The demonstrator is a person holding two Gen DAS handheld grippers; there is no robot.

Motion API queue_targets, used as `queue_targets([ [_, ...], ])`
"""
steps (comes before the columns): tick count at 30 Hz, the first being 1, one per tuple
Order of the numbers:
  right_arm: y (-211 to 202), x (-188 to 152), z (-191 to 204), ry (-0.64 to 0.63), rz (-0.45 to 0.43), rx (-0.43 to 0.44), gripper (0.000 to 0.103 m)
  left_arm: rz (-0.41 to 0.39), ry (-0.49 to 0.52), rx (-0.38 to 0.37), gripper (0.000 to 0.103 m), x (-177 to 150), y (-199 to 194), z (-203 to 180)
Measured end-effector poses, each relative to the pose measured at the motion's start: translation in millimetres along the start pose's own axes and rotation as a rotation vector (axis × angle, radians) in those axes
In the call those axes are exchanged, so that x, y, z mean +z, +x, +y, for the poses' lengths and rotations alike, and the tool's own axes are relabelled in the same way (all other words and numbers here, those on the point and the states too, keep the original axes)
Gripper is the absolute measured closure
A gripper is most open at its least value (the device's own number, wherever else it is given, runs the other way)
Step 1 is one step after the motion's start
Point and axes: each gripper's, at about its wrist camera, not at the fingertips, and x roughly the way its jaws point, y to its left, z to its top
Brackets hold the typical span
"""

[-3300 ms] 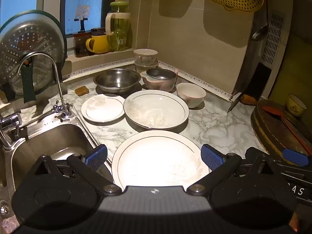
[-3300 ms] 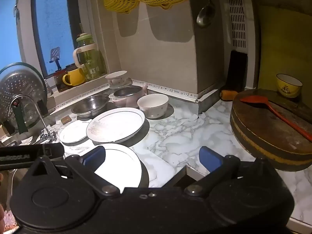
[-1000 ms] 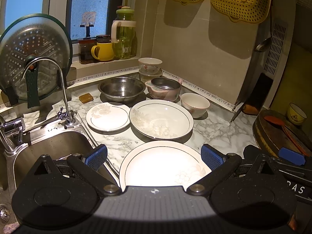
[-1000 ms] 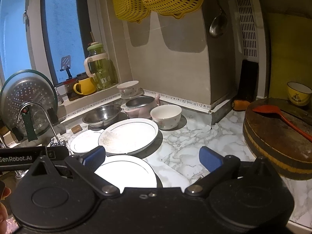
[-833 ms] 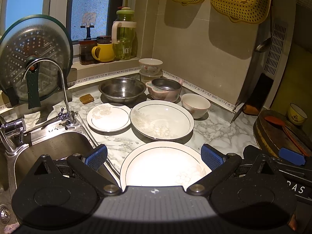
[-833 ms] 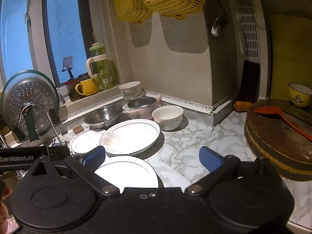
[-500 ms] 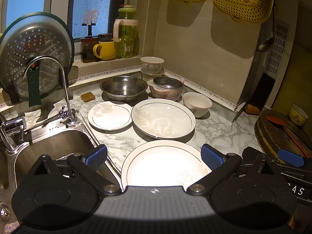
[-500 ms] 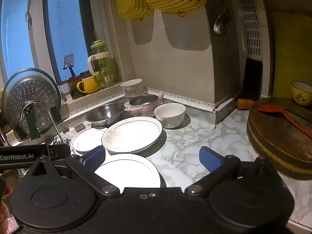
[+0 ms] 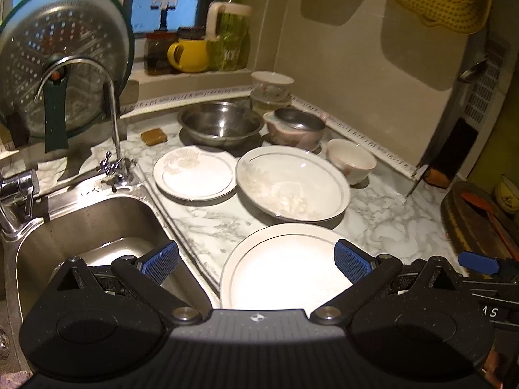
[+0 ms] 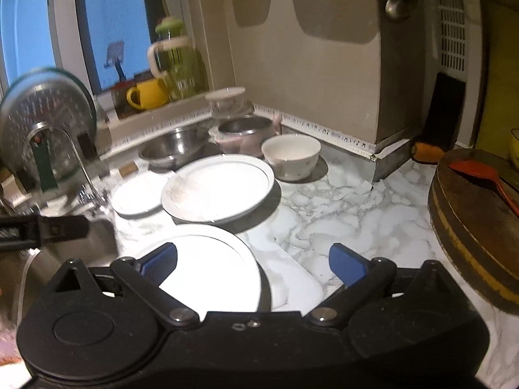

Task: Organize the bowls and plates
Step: 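Close both grippers on the plate rim and lift it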

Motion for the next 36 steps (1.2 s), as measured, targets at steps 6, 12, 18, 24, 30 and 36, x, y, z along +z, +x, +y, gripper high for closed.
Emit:
queue_targets([
  [6, 26, -4, -3, -0.028, 0.084, 0.015, 0.014, 0.084, 0.000, 0.007, 0.000, -8, 29, 9],
  [12, 59, -11, -7, 0.006, 0.192, 0.055, 0.025, 0.167, -0.060, -0.005, 0.001, -14, 55, 25],
  [18, 83, -13, -16, 0.045, 0.270, 0.071, 0.038, 0.257, -0.095, -0.027, 0.033, -17, 77, 35],
  [24, 97, -18, -24, 0.093, 0.337, 0.094, 0.054, 0.319, -0.131, -0.063, 0.046, -23, 88, 40],
  [30, 103, -21, -28, 0.131, 0.376, 0.114, 0.066, 0.355, -0.165, -0.092, 0.065, -26, 92, 43],
  [36, 102, -19, -27, 0.135, 0.379, 0.133, 0.080, 0.353, -0.164, -0.083, 0.078, -25, 90, 43],
])
